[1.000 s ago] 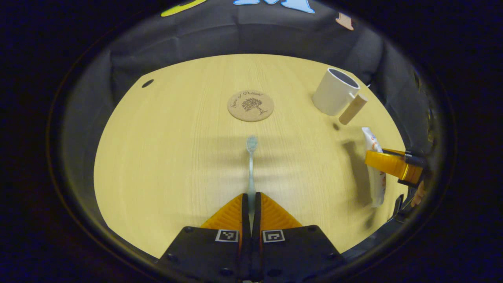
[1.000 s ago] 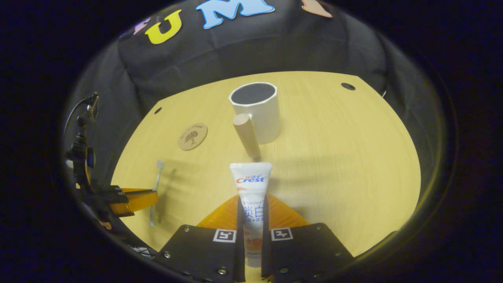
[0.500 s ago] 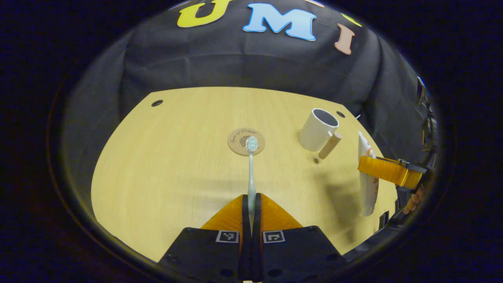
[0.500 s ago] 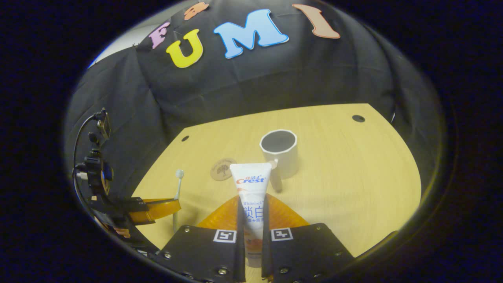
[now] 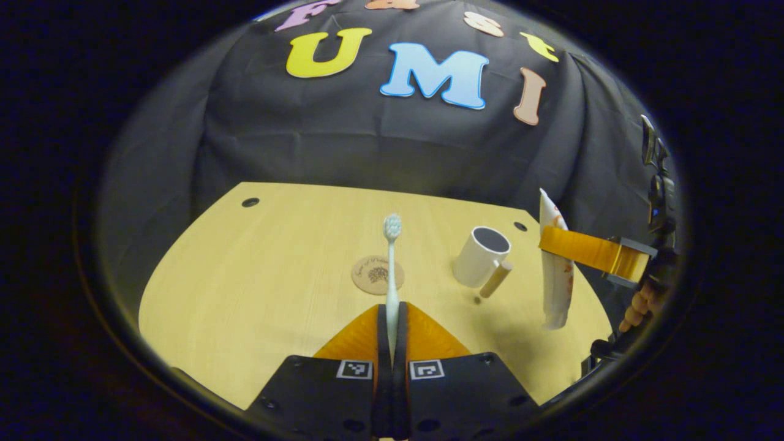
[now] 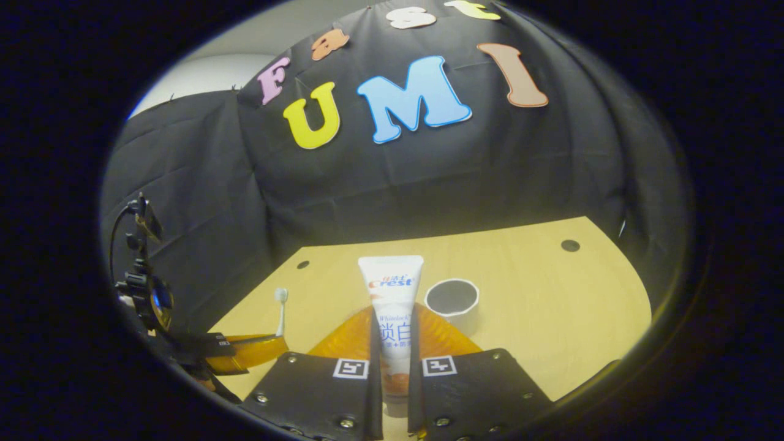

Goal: Put the toothbrush and toothpaste on the desktop into the cup, then pick up the cup and place it on the coaster on the desktop.

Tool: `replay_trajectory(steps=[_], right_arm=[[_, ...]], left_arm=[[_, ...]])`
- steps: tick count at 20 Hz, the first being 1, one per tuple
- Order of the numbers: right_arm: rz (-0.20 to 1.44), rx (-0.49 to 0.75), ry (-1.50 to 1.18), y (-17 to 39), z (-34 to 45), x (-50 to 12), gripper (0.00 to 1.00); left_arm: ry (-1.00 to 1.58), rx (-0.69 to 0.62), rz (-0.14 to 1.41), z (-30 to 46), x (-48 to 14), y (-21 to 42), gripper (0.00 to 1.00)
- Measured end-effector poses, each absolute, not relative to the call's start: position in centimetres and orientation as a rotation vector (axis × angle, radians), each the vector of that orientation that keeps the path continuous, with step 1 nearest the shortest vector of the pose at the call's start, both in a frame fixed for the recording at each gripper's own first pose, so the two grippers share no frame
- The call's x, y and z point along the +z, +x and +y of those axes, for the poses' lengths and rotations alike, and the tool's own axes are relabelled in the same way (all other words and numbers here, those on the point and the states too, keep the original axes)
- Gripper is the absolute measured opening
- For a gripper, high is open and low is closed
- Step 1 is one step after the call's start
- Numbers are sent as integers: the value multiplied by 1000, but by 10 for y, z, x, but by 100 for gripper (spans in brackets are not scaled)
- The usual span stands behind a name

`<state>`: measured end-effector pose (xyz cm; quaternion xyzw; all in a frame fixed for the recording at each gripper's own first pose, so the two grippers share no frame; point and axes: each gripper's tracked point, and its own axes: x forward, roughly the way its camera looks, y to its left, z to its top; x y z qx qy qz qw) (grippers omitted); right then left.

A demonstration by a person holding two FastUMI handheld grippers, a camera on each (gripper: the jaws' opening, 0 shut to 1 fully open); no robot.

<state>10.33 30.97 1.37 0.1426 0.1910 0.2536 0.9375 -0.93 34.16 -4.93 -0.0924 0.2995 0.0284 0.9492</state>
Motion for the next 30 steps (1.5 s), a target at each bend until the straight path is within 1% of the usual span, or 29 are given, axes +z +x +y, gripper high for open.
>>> replay_trajectory(steps=[8, 12, 18, 22, 25, 26, 29, 30], right_arm=[[222, 492, 287, 153, 311, 47, 17], [184, 470, 304, 183, 308, 51, 17], [129, 458, 308, 232, 303, 43, 17], [135, 470, 295, 256, 307, 24, 17], [163, 486, 262, 263, 310, 4, 17], [170, 493, 251, 265, 311, -1, 18], [197, 514, 231, 268, 314, -18, 18], [208, 525, 228, 267, 316, -22, 18]], left_arm=[[-210, 77, 515, 334, -13, 23, 8], [-209, 83, 454, 328, 4, 39, 8], [-200, 98, 430, 322, -1, 54, 8], [-202, 122, 430, 320, -6, 61, 8], [-202, 131, 427, 316, -5, 65, 7], [-203, 132, 427, 313, -6, 66, 8], [-210, 134, 428, 308, -10, 69, 7], [-214, 134, 430, 306, -10, 69, 8]])
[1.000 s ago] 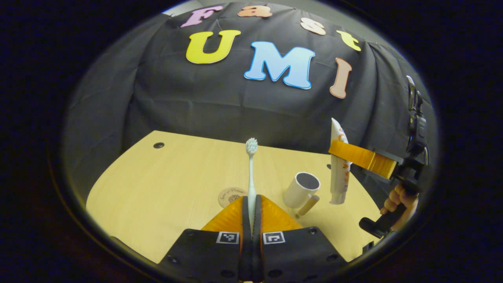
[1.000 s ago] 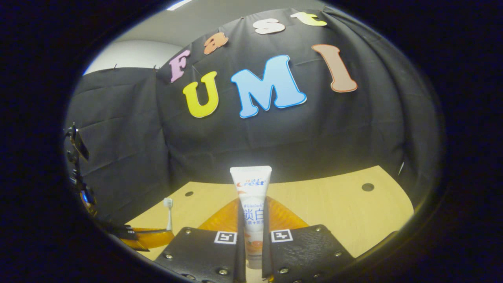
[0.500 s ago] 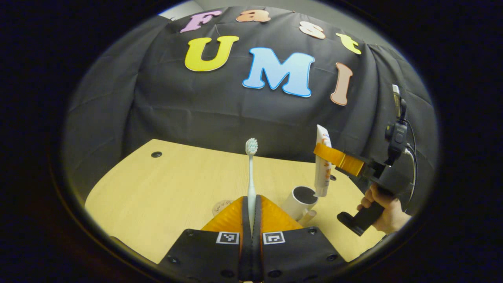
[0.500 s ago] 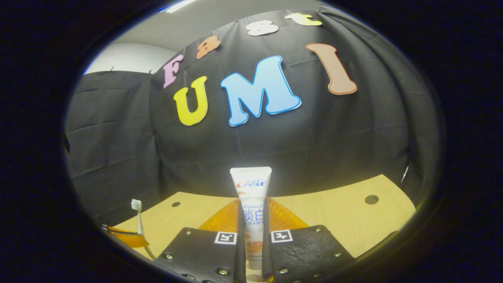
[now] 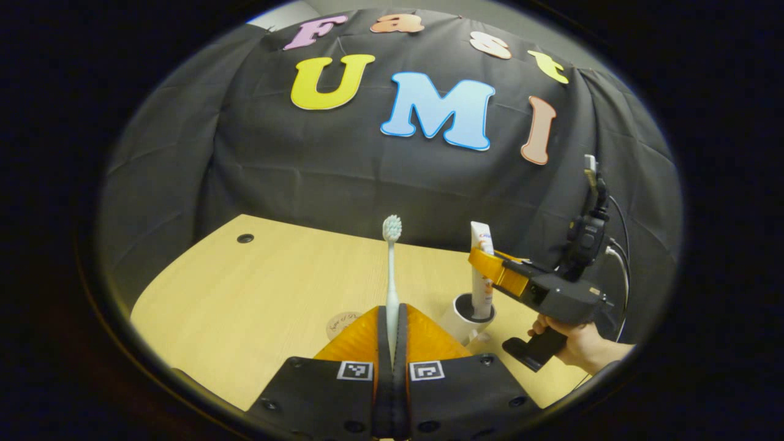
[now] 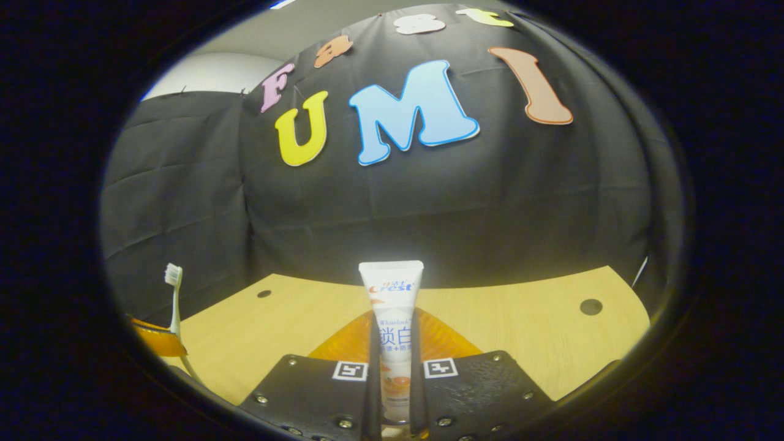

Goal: Put the toothbrush and toothpaste on the desktop into the cup, then pick up the cup and place it on the coaster on the desktop.

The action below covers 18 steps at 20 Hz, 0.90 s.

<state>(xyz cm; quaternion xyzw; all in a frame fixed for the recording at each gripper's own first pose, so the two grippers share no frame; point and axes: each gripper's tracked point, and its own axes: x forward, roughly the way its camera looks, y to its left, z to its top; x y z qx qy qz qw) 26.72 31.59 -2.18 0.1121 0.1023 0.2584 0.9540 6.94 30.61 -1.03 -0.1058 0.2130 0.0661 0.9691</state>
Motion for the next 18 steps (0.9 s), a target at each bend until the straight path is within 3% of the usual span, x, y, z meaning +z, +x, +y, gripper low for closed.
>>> replay_trajectory(steps=[9, 18], right_arm=[[317, 611, 96, 240, 324, -57, 25], [391, 609, 63, 227, 317, -72, 30]], left_arm=[[-232, 127, 437, 293, -19, 77, 8], [-235, 109, 437, 286, -24, 83, 7]])
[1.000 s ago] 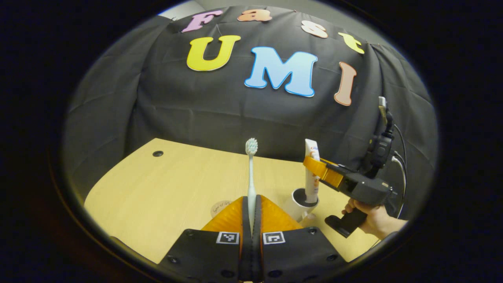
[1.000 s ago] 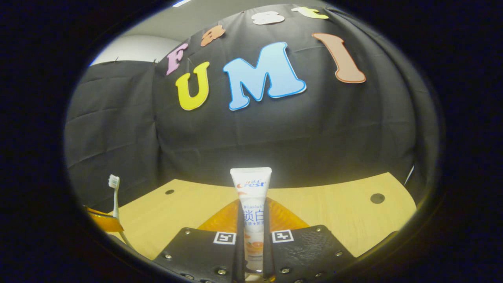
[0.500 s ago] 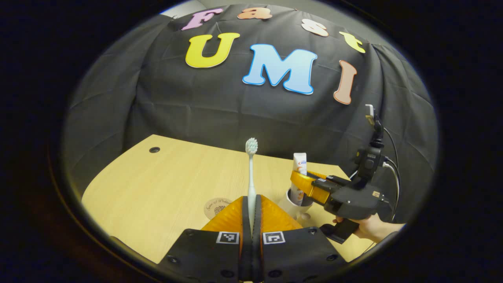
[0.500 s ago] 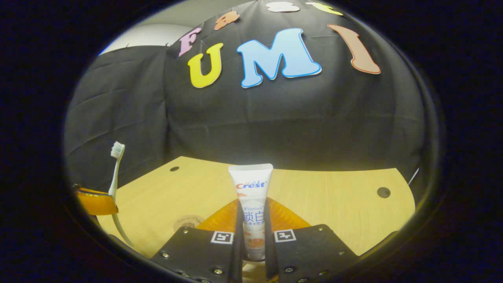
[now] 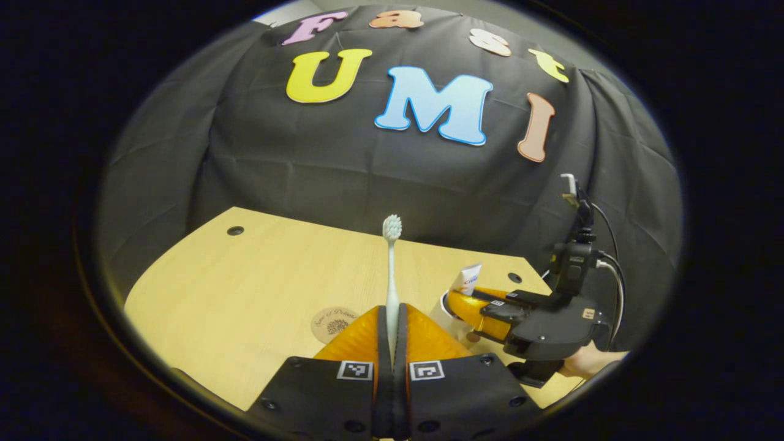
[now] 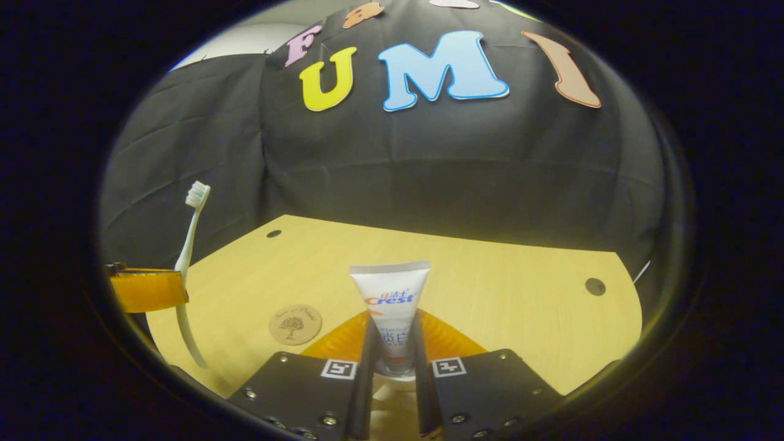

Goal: Put the toothbrush and toothpaste on the desktop into the cup, then pick up the cup and place it on the coaster on the desktop.

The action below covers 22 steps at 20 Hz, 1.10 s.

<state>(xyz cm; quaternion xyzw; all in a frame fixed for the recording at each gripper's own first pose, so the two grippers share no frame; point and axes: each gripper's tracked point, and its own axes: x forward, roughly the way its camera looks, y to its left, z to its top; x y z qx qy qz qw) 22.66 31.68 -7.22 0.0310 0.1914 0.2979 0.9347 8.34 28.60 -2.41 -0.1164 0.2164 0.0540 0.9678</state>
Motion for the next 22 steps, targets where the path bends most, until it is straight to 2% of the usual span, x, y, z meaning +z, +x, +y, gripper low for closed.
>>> replay_trajectory(steps=[1, 3, 5, 6, 13, 18, 22], right_arm=[[390, 607, 64, 226, 317, -70, 34], [396, 597, 52, 222, 314, -71, 35], [397, 606, 57, 220, 317, -68, 60], [391, 598, 54, 219, 315, -63, 78], [323, 583, 144, 209, 301, -18, 80], [270, 528, 267, 202, 271, 24, 77], [260, 467, 268, 194, 238, 33, 80]], left_arm=[[-236, 106, 436, 285, -25, 84, 8], [-232, 98, 432, 284, -24, 88, 8], [-227, 86, 428, 282, -26, 92, 8], [-222, 82, 427, 282, -26, 93, 8], [-231, 33, 390, 274, -21, 114, 8], [-297, -28, 274, 263, -2, 144, 8], [-312, -73, 187, 256, 13, 168, 7]])
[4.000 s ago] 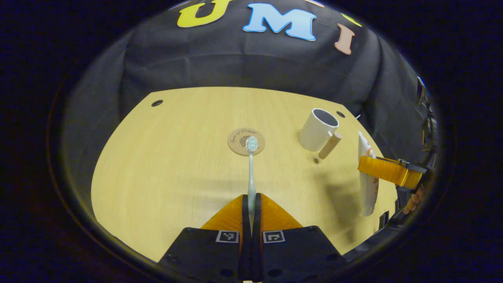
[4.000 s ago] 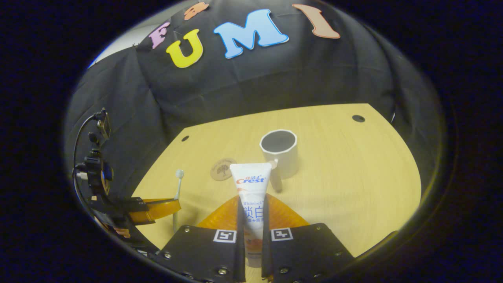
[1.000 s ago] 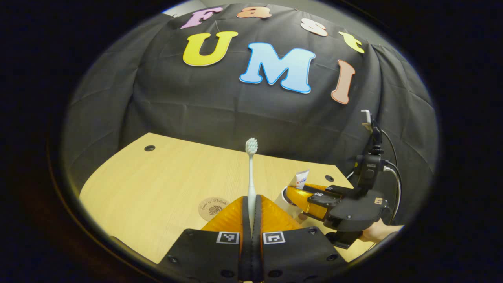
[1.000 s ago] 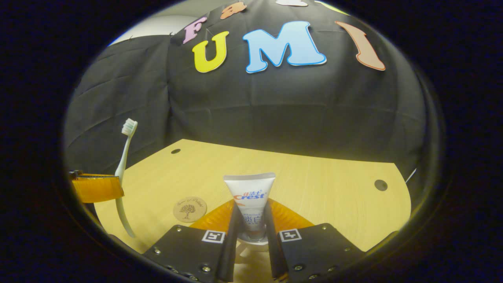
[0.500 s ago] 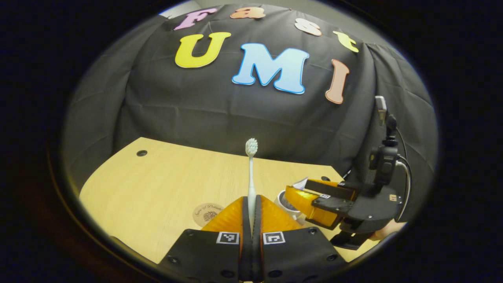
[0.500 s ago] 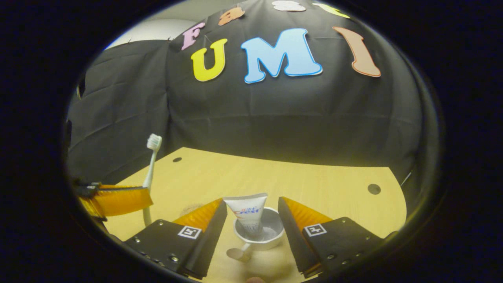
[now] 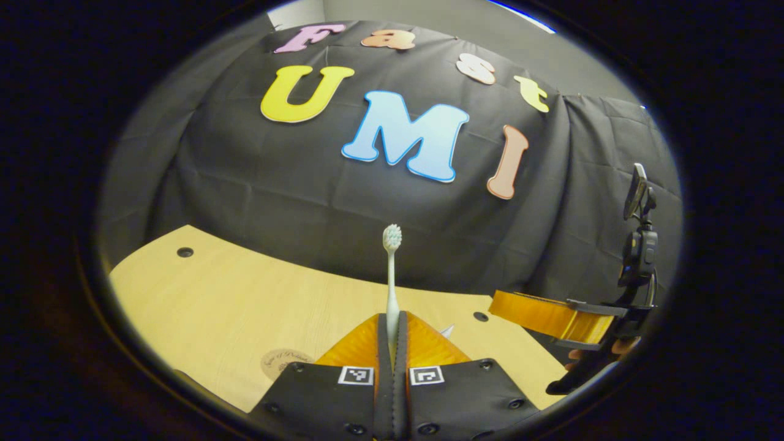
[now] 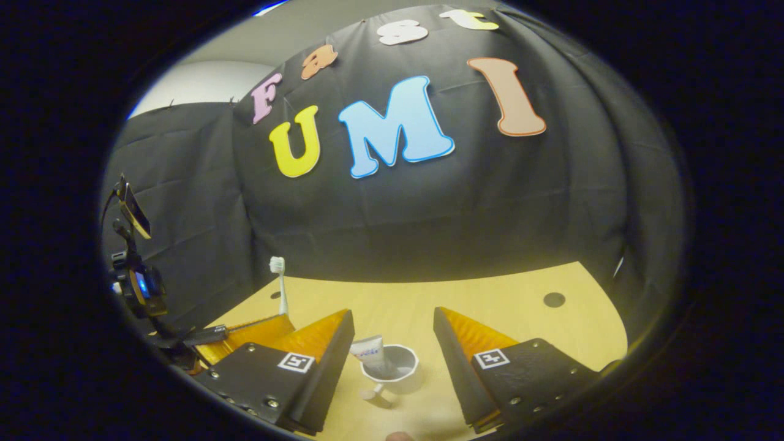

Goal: Put the toothbrush and toothpaste on the desktop into the cup, then pick up the cup and place it on the coaster on the desktop.

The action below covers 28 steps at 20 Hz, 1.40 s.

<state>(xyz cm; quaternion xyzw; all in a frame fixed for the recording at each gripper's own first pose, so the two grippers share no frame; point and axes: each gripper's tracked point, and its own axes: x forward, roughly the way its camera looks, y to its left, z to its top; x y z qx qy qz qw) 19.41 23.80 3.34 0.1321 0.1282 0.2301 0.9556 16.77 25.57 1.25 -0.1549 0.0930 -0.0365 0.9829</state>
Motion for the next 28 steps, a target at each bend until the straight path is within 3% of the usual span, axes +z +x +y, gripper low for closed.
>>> replay_trajectory(steps=[12, 19, 28], right_arm=[[369, 307, 290, 152, 194, 3, 80], [415, 258, 309, 144, 193, -15, 80], [454, 267, 327, 146, 197, -25, 80]], left_arm=[[-313, -200, -5, 239, 19, 245, 7], [-333, -301, 31, 206, -7, 274, 7], [-359, -329, 122, 199, -54, 297, 8]])
